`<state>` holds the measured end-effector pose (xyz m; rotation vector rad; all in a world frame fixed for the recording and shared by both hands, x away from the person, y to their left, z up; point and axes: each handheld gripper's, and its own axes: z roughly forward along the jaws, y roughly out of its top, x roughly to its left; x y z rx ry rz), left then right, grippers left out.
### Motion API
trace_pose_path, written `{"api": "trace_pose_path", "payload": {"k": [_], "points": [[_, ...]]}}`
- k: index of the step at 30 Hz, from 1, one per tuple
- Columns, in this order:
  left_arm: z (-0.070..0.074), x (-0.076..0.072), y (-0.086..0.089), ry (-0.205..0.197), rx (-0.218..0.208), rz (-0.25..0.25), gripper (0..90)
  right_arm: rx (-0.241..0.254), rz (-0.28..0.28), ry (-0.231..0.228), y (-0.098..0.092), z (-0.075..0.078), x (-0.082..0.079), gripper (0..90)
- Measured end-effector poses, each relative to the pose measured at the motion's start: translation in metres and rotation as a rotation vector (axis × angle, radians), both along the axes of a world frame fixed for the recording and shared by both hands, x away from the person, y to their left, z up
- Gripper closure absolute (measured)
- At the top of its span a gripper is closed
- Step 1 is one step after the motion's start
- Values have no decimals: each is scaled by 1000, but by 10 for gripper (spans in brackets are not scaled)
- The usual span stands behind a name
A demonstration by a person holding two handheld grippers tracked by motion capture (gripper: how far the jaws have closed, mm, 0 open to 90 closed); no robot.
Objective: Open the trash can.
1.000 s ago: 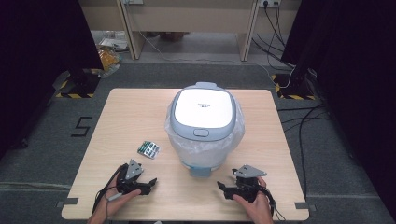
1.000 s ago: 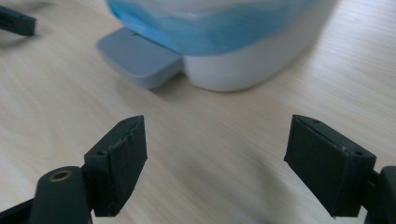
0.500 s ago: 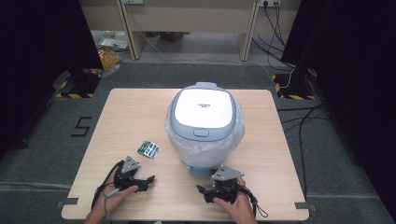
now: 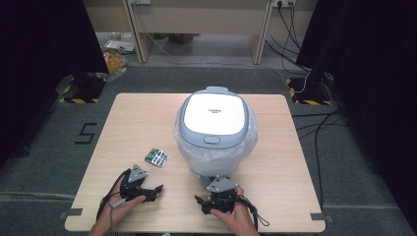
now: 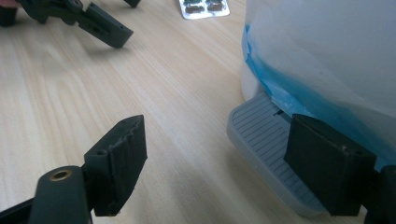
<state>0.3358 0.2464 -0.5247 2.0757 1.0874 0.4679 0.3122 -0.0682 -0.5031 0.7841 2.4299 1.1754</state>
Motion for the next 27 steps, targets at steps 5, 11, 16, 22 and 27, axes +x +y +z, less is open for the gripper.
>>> {"api": "trace_pose_path", "payload": {"k": [5,11,16,22,27], "points": [[0,0,0,1,-1,0,126,-13,-12,-12,3,-3,-2,199],[0,0,0,2,0,-1,126,-48,-6,-40,5,-5,-4,199],[0,0,0,2,0,0,126,-37,-3,-30,4,-4,-3,199],[0,0,0,2,0,0,126,-55,0,-33,6,-5,-4,195],[0,0,0,2,0,0,126,-78,-1,-42,8,-5,-4,195]]}}
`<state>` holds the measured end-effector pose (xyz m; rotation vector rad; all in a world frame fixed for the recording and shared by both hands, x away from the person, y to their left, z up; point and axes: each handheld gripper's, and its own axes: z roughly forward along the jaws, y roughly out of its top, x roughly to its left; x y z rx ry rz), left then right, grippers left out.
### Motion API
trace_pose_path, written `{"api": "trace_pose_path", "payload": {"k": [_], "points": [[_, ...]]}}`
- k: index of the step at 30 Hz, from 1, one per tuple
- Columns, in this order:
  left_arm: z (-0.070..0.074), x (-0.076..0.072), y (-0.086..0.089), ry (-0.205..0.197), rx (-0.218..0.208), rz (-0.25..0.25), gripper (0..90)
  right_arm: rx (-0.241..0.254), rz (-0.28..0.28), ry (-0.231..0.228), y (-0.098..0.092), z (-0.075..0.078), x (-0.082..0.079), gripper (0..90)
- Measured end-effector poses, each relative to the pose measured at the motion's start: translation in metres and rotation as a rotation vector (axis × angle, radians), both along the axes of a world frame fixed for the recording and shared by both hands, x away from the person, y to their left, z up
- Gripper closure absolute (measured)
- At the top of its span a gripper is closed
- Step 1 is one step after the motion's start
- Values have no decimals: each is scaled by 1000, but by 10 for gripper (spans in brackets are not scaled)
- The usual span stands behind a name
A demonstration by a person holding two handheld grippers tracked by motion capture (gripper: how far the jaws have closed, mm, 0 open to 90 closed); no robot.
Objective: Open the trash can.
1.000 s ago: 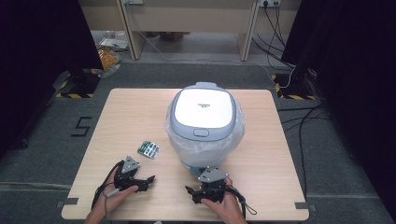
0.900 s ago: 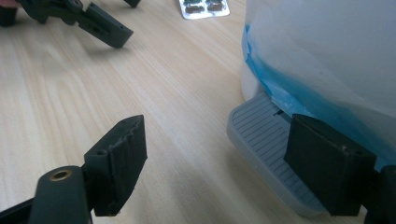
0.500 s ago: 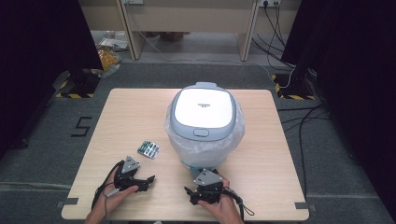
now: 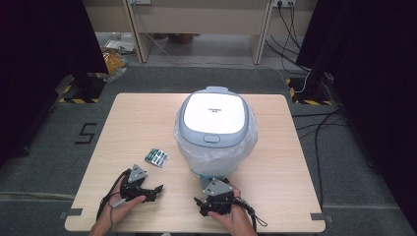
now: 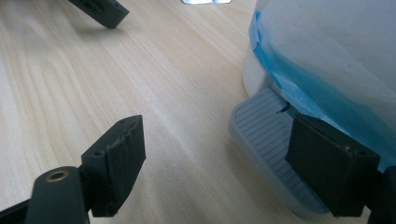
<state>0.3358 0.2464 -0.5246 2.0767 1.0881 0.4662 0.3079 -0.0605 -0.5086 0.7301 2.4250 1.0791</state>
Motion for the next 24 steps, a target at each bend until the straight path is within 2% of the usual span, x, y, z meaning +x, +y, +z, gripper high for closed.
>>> {"api": "trace_pose_path", "payload": {"k": [13,16,24], "points": [[0,0,0,1,0,-1,126,-17,-1,27,1,-3,2,193],[0,0,0,0,0,-1,126,-36,0,30,3,-6,2,187],[0,0,0,0,0,0,126,-48,-3,19,5,-9,2,174]]}}
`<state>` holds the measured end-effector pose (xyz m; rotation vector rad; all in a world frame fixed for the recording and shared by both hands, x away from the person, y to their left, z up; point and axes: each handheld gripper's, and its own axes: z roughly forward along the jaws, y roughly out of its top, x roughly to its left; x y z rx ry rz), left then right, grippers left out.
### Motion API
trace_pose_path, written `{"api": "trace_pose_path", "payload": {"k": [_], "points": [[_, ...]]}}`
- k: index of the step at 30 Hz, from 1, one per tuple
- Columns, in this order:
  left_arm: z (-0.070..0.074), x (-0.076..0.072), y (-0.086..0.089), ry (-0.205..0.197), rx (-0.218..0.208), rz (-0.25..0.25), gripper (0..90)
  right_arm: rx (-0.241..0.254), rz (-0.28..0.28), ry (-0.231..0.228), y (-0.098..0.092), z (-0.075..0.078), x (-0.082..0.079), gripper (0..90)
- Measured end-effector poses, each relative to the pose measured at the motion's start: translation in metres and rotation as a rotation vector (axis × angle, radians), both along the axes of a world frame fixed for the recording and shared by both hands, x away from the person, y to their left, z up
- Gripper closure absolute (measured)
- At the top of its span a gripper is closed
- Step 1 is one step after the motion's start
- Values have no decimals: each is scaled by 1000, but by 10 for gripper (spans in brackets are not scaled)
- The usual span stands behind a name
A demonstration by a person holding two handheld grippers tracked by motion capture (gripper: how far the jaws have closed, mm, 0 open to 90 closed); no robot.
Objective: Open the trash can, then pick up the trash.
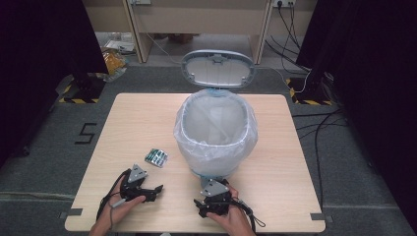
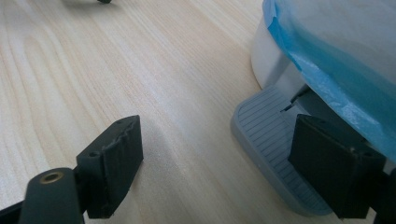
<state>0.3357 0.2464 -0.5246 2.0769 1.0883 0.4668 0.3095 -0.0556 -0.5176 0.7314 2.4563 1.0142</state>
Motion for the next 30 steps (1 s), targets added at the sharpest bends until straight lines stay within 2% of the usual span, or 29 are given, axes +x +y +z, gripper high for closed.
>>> {"api": "trace_pose_path", "payload": {"k": [14,21,24,29,30], "points": [[0,0,0,0,2,-1,126,1,4,-1,0,0,0,174],[1,0,3,-10,-29,-6,150,2,5,-1,0,0,0,172],[4,1,6,-42,-62,46,150,2,8,1,-1,0,0,171],[15,14,7,-88,-46,80,150,-1,8,6,0,0,0,159],[16,20,7,-90,-32,105,150,-1,9,5,0,0,0,160]]}}
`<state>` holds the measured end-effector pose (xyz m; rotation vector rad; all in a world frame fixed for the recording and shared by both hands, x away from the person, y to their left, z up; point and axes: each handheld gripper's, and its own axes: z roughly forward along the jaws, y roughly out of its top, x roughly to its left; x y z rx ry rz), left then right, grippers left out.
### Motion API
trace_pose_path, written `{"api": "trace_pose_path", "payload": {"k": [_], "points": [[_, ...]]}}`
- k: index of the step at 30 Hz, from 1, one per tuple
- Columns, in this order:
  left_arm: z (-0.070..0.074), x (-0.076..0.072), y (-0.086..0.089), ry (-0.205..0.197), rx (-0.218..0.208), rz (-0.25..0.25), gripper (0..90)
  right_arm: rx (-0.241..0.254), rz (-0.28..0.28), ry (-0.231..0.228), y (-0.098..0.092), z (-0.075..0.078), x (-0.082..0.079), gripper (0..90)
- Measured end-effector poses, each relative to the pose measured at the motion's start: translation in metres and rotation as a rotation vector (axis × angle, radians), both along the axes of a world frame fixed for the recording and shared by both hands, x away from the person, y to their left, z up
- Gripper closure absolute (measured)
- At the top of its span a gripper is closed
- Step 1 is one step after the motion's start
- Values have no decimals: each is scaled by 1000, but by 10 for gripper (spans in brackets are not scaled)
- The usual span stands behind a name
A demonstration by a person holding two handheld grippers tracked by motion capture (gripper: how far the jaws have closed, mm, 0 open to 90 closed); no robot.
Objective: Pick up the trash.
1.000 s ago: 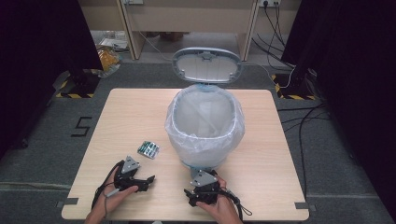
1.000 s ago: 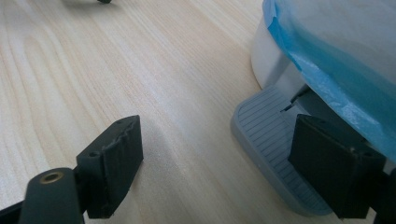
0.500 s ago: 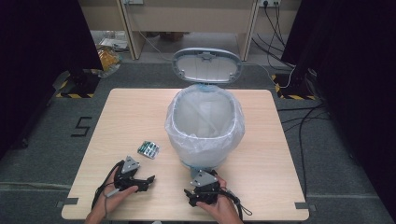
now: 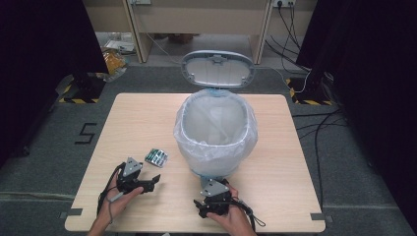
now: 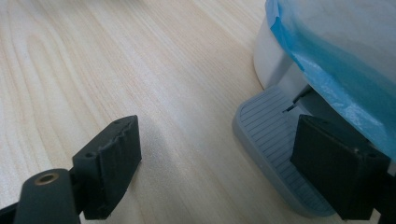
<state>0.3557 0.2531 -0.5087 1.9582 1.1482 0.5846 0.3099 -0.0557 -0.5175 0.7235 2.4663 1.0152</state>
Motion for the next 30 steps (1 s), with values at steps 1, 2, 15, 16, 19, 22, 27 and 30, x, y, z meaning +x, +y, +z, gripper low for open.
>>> {"api": "trace_pose_path", "payload": {"k": [1,2,15,16,19,22,27,30], "points": [[0,4,0,1,11,14,150,-2,5,-6,0,0,0,159],[0,8,0,6,30,23,149,-1,0,-6,0,0,0,159],[-1,55,-13,50,47,65,150,-3,7,-6,0,0,0,159],[-3,57,-14,56,50,67,150,-2,4,-5,0,0,0,159],[-8,62,-16,66,68,74,150,-2,3,-3,0,0,0,159],[-9,66,-17,68,71,78,151,-4,9,-6,0,0,0,159],[-9,74,-21,92,71,80,147,-6,12,-4,0,0,1,159],[-10,73,-23,94,82,69,155,-6,9,-2,0,0,0,159]]}}
